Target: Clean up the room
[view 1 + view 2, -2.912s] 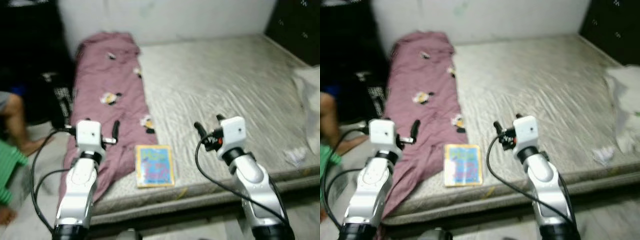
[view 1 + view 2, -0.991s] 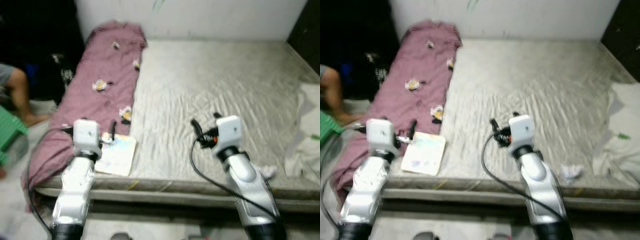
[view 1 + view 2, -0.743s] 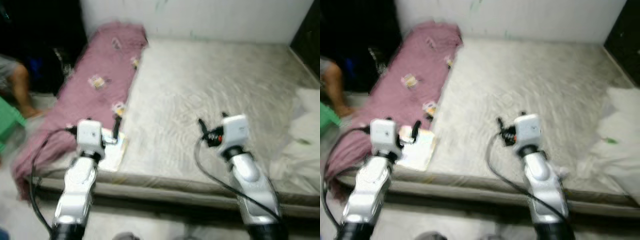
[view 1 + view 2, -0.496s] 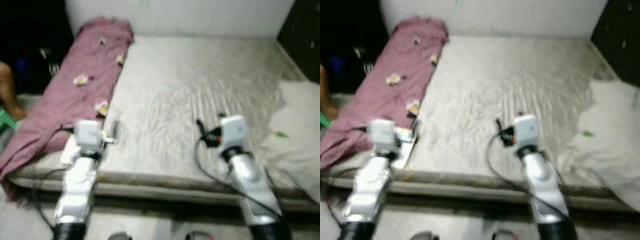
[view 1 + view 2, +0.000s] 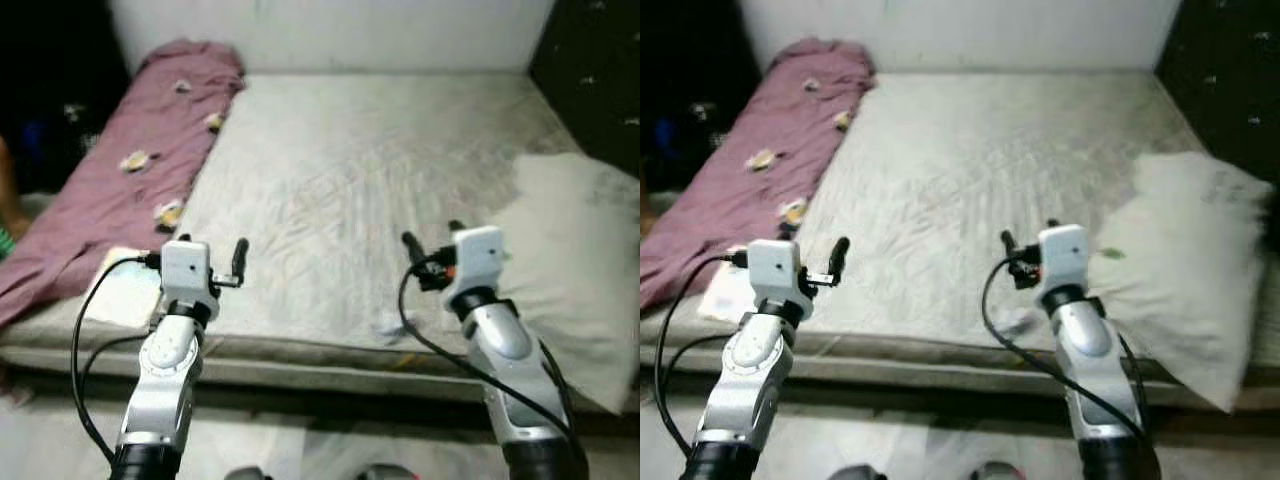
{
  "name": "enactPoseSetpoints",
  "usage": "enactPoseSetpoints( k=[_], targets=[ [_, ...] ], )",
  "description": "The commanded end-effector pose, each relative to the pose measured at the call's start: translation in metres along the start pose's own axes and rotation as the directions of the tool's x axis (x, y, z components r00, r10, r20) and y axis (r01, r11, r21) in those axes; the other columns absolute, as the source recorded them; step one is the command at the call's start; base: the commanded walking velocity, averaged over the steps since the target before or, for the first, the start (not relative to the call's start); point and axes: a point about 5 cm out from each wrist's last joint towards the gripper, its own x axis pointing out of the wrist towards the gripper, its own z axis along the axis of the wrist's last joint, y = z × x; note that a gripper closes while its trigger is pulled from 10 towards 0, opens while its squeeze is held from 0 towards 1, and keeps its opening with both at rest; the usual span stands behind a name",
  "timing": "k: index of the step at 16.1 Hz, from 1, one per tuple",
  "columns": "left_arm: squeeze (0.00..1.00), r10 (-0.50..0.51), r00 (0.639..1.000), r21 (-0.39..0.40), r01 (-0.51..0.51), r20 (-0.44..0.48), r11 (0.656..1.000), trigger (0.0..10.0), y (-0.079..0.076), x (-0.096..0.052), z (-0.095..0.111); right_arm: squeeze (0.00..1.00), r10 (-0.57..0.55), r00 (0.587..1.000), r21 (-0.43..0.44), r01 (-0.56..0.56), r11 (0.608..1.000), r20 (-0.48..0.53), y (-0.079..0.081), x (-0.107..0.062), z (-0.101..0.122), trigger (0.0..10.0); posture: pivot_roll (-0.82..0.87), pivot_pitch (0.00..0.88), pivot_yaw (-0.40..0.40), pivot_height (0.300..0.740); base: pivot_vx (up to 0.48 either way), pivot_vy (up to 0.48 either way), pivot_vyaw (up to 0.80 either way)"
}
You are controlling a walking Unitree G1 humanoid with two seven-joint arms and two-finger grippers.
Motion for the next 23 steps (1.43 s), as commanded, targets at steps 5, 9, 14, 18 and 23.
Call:
enactPoseSetpoints(
  k=[5,9,14,18,23],
  targets=[
    [0.0,-0.011,1.0,0.0,0.011,0.02,1.0,10.0,0.0038,0.0001,0.0037,0.0,0.013,1.0,0.003,-0.014,1.0,0.006,0.0045,0.0019,0.0019,10.0,-0.05,0.0,0.029,0.74,0.185,0.0,-0.11],
    [0.0,-0.015,1.0,-0.003,0.015,0.02,1.0,10.0,0.0038,0.0001,0.0037,0.0,0.011,1.0,0.005,-0.011,1.0,0.004,0.0043,0.0019,0.0018,10.0,-0.05,0.0,0.029,0.74,0.352,0.0,0.0],
    [0.0,-0.016,1.0,-0.004,0.016,0.021,1.0,10.0,0.0039,0.0003,0.0037,0.0,0.007,1.0,0.001,-0.007,1.0,0.005,0.0043,0.002,0.0021,10.0,-0.05,0.0,0.03,0.74,0.371,0.0,-0.21],
    [0.0,0.004,1.0,0.003,-0.004,0.009,1.0,10.0,0.005,0.0003,0.0022,0.0,0.008,1.0,-0.001,-0.008,1.0,0.005,0.0041,0.0018,0.0017,10.0,-0.05,0.0,0.03,0.74,0.165,0.0,0.0],
    [0.0,0.044,0.999,0.005,-0.044,0.005,0.999,10.0,0.0106,0.0013,0.0033,0.0,0.021,1.0,-0.018,-0.021,1.0,0.018,0.0059,0.0068,0.0072,10.0,-0.02,0.0,0.029,0.74,0.0,0.0,0.0]
  ],
)
